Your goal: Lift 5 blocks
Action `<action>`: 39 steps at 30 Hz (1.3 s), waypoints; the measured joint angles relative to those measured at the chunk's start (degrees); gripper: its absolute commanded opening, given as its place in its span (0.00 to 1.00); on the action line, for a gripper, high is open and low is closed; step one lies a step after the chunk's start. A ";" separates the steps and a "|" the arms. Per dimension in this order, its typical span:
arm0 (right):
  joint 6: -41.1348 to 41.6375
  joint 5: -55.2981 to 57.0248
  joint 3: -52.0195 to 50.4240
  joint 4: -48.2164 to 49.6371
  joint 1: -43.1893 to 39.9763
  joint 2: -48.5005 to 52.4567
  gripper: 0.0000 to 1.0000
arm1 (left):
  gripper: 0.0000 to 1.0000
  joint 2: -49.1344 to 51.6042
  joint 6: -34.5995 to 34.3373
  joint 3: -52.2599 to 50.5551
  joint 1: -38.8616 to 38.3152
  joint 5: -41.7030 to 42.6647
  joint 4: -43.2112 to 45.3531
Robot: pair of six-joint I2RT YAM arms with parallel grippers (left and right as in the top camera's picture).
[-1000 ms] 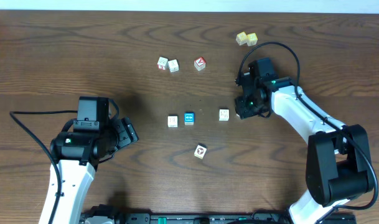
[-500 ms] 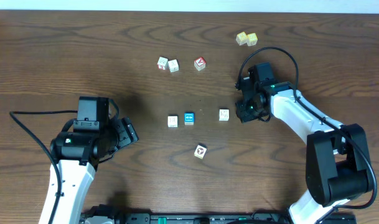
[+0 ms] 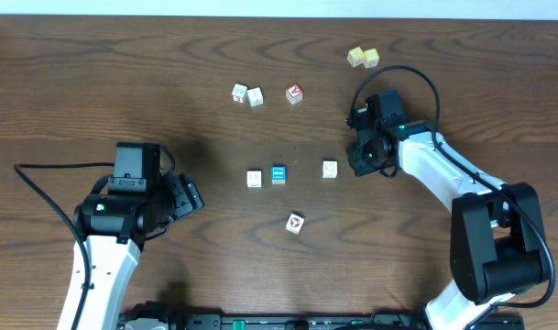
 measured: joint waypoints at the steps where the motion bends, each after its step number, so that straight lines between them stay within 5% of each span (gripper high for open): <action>1: -0.31 0.02 0.00 0.02 0.00 0.00 0.49 | 0.81 0.00 0.00 0.00 0.00 0.00 0.00; 19: -2.64 0.00 0.00 2.82 0.00 0.15 0.47 | 0.81 0.00 0.00 0.00 0.00 0.00 0.00; 39: -2.38 0.55 1.75 0.13 0.00 4.35 0.25 | 0.81 0.00 0.00 0.00 0.00 0.00 0.00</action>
